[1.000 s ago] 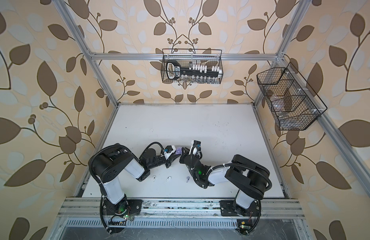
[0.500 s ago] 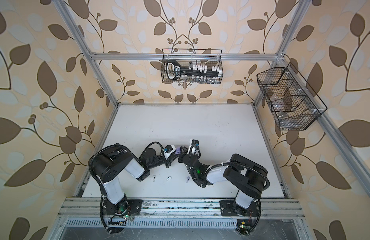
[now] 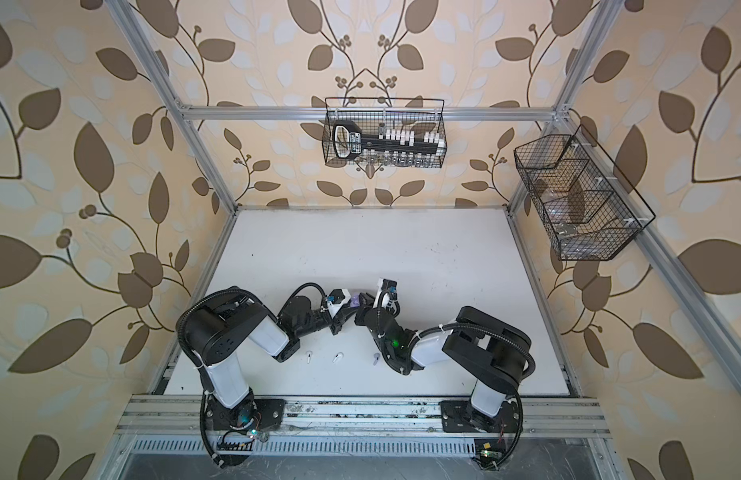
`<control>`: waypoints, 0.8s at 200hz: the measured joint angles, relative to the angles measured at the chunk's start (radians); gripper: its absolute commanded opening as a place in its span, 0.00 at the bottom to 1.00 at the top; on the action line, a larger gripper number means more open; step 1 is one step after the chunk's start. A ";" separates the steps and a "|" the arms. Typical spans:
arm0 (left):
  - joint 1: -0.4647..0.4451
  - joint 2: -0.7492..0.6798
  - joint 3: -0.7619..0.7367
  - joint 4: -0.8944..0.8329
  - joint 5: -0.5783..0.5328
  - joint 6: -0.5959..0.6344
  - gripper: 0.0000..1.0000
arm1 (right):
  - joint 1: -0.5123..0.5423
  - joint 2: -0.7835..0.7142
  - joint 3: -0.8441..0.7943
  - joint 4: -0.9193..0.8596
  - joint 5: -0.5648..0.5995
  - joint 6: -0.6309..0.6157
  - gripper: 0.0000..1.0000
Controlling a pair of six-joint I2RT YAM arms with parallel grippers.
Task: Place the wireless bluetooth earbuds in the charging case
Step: 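Lower the earbud into a slot of the open lavender case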
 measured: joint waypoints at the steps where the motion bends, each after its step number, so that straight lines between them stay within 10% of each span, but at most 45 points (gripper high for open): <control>1: 0.000 0.000 0.000 0.000 0.000 0.000 0.04 | 0.000 0.000 0.000 0.000 0.000 0.000 0.16; 160: 0.000 0.000 0.000 0.015 0.006 0.000 0.04 | 0.010 -0.028 -0.011 -0.011 -0.003 0.000 0.33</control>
